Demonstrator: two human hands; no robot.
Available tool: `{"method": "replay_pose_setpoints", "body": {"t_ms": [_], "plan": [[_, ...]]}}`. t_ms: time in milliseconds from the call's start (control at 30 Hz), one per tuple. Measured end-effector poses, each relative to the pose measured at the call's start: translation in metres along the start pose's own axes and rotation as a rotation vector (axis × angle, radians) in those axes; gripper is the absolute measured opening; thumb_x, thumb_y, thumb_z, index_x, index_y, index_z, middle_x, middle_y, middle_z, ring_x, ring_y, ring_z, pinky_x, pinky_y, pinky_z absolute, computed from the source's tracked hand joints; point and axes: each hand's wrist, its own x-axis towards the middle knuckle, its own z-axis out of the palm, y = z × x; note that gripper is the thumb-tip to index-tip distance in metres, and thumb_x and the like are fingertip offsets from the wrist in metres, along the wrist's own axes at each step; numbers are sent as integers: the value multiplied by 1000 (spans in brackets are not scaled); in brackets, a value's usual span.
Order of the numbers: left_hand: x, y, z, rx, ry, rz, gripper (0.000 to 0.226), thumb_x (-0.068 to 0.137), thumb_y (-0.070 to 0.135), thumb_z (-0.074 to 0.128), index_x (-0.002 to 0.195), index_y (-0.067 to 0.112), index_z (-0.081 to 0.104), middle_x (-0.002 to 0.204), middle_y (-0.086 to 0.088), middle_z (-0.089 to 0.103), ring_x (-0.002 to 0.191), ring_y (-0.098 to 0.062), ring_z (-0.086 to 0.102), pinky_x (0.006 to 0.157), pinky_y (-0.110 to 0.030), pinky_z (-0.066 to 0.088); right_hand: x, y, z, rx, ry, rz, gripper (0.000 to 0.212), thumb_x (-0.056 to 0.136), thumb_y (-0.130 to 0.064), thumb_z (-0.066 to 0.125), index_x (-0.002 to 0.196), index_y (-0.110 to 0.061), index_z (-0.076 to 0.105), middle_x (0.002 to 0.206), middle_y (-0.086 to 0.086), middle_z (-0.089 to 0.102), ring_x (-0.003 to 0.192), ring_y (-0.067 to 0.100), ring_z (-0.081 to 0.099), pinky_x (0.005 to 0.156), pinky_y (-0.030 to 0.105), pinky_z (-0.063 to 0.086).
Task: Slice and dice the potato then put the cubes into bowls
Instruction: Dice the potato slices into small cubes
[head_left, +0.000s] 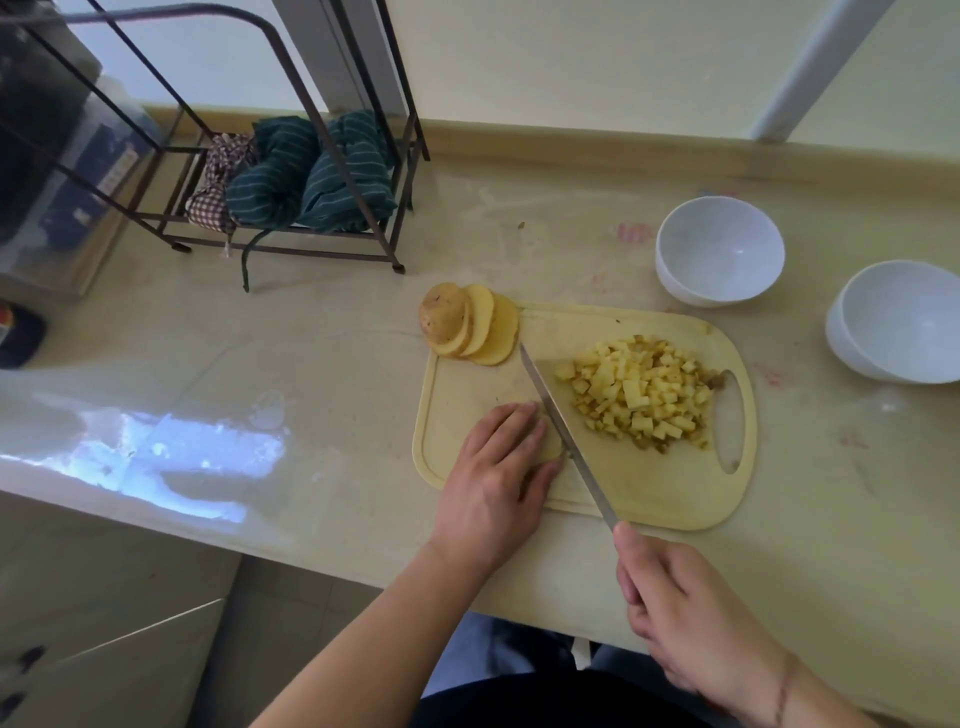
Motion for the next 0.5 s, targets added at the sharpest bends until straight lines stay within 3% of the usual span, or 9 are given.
{"method": "replay_pose_setpoints", "body": {"t_ms": [167, 300, 500], "plan": [[1, -1, -2, -16, -15, 11, 40, 98, 29, 70, 123, -2, 71, 137, -13, 64, 130, -31, 56, 109, -43, 47, -2, 1, -7, 39, -24, 33, 55, 87, -63, 36, 67, -12, 39, 55, 5, 29, 39, 11, 20, 35, 19, 20], [2, -7, -6, -6, 2, 104, 31, 96, 23, 71, 113, -3, 73, 130, -16, 66, 125, -34, 58, 106, -45, 49, -7, 4, -16, -10, 3, 3, 61, 84, -62, 38, 69, -3, 39, 53, 2, 32, 39, 8, 24, 36, 14, 22], [15, -12, -8, -45, -9, 209, 17, 92, 11, 74, 100, -4, 74, 109, -18, 70, 108, -35, 64, 98, -43, 53, -10, 2, -15, -35, 28, 8, 61, 76, -67, 38, 65, -7, 41, 46, -3, 32, 37, 6, 27, 37, 11, 22]]}}
